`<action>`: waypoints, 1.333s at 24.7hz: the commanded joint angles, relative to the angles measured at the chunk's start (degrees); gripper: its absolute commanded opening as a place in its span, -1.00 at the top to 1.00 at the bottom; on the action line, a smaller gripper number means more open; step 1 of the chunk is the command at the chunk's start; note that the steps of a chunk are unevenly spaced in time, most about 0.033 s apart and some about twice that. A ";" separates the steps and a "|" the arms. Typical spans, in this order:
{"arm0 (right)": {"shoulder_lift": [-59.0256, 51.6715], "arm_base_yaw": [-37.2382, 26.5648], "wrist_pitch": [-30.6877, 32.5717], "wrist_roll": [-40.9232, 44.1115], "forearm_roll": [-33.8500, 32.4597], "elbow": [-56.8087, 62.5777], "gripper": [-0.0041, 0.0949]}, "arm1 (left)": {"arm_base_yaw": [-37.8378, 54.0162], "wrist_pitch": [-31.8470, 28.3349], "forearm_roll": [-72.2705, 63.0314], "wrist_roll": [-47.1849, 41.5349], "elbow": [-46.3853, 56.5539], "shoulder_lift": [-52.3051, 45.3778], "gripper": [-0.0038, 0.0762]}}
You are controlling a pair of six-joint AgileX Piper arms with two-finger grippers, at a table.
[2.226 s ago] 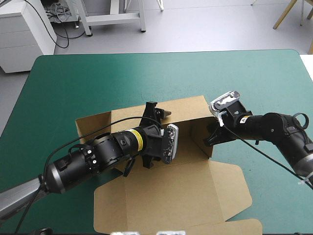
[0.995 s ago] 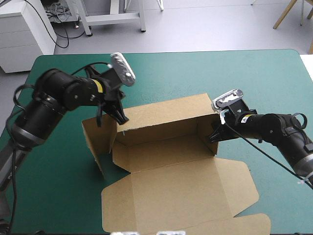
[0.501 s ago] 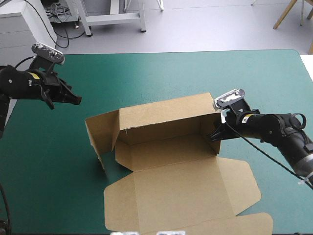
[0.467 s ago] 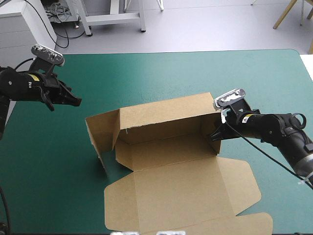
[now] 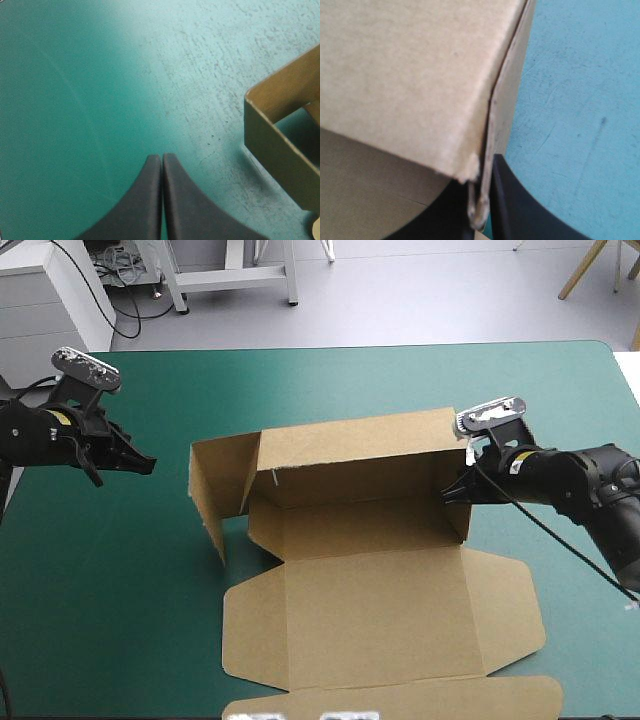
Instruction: Fold the box
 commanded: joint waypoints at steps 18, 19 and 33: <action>26.03 -0.03 -3.18 5.10 -3.13 -16.79 0.96 | 0.08 -4.21 -0.53 -0.61 -1.23 -1.69 0.93; 26.92 -0.03 -3.87 4.98 -3.13 -17.29 0.94 | 0.08 -4.21 -0.53 -0.61 -1.23 -1.69 0.93; 27.52 -0.03 -1.02 3.52 -3.25 -23.26 -0.61 | 0.08 -3.34 -1.40 -0.61 -1.23 -1.69 0.93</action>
